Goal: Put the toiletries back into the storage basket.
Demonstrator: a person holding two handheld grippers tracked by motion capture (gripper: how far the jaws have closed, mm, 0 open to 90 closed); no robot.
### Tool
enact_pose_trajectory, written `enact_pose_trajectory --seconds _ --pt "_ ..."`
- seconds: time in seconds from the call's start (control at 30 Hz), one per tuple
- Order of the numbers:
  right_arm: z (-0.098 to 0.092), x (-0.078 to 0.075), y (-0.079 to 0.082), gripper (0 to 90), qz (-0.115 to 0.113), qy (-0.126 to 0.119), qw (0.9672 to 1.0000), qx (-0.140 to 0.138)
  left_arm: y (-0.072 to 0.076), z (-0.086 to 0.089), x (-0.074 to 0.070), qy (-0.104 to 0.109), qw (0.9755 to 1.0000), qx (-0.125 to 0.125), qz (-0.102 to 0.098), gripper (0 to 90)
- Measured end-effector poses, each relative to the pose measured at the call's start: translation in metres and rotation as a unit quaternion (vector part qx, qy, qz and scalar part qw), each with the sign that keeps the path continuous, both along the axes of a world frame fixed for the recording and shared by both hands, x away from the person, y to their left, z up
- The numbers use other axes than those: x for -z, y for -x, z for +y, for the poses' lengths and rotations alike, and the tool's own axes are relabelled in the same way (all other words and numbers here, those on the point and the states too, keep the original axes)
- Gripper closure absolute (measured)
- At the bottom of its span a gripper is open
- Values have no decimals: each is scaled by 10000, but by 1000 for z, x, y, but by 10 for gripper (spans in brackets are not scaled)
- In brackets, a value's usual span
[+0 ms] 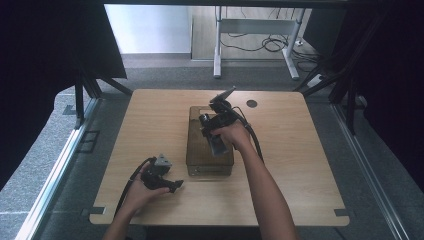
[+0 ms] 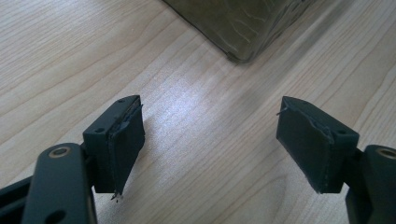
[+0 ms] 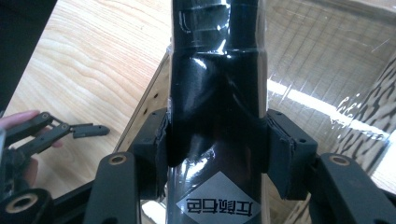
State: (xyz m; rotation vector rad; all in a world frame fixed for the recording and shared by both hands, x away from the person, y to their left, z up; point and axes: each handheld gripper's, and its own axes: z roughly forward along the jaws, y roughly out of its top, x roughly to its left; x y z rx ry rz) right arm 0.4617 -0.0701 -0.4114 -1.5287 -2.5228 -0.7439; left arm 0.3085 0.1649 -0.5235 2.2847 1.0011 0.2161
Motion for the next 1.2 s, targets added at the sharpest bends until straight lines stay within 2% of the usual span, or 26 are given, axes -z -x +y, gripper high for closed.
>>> enact_pose_trajectory --seconds 0.37,0.73,1.2 --pt "6 9 -5 464 93 31 9998 165 0 0 0 15 10000 6 1 238" --pt "15 22 -5 464 248 11 9995 210 0 -1 0 5 10000 19 -1 238" --pt "22 33 -4 463 373 -23 9978 551 0 -1 -1 31 10000 38 -15 238"
